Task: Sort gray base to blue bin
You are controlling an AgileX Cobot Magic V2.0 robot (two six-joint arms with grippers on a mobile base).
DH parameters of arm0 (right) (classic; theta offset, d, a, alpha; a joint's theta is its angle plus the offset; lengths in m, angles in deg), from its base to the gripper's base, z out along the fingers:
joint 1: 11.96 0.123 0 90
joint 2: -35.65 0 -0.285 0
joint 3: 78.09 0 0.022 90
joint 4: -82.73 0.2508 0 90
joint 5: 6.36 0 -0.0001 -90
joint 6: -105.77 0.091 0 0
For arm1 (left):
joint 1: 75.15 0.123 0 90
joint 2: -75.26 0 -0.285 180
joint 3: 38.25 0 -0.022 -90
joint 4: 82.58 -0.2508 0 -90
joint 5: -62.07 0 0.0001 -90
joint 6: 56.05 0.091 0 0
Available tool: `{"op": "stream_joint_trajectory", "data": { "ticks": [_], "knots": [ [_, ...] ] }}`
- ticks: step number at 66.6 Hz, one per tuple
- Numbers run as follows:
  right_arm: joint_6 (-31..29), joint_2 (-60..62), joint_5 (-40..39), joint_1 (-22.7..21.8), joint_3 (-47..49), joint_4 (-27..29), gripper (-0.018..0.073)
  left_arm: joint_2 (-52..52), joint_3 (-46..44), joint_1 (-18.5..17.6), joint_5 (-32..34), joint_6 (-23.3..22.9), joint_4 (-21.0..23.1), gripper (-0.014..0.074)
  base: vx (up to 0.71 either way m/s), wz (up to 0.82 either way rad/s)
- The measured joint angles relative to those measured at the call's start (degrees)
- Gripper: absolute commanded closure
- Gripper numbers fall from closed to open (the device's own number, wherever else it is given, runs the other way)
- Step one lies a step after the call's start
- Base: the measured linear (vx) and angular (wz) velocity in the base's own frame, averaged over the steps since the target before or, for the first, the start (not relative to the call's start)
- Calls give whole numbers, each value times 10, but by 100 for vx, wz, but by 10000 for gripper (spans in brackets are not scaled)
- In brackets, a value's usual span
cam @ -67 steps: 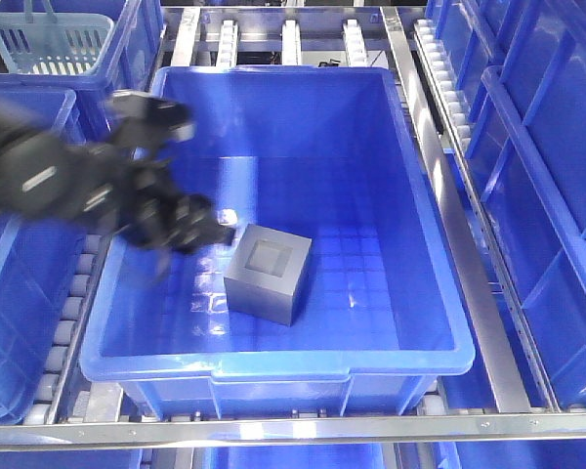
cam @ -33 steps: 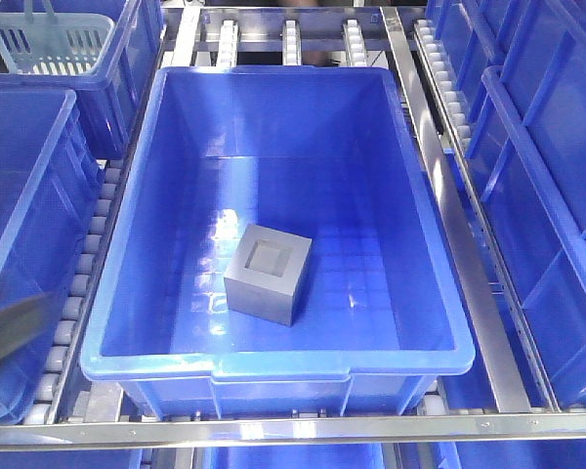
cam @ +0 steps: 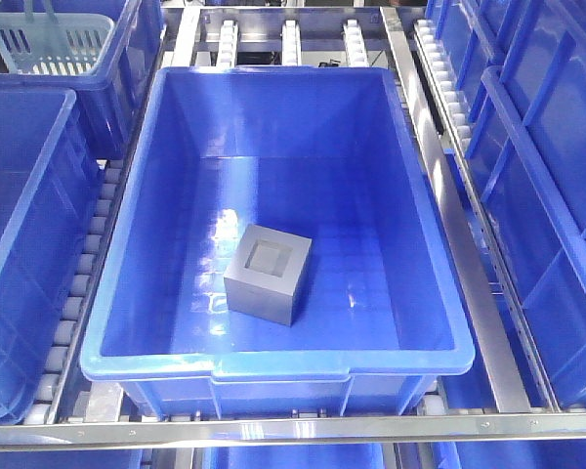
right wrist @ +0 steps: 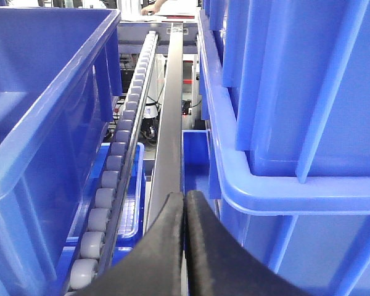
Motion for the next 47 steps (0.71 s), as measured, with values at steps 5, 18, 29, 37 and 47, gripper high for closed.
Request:
{"op": "stream_joint_trajectory", "data": {
  "ticks": [5,18,29,37,47],
  "knots": [
    [0,0,0,0,0,0,568,-2,0,0,14,1,-4,205,0,0],
    [0,0,0,0,0,0,568,-2,0,0,37,1,-7,205,0,0],
    [0,0,0,0,0,0,568,-2,0,0,37,1,-7,246,0,0],
    [0,0,0,0,0,0,568,-2,0,0,38,1,-7,423,0,0],
    [0,0,0,0,0,0,568,-2,0,0,38,1,-7,605,0,0]
  ]
}}
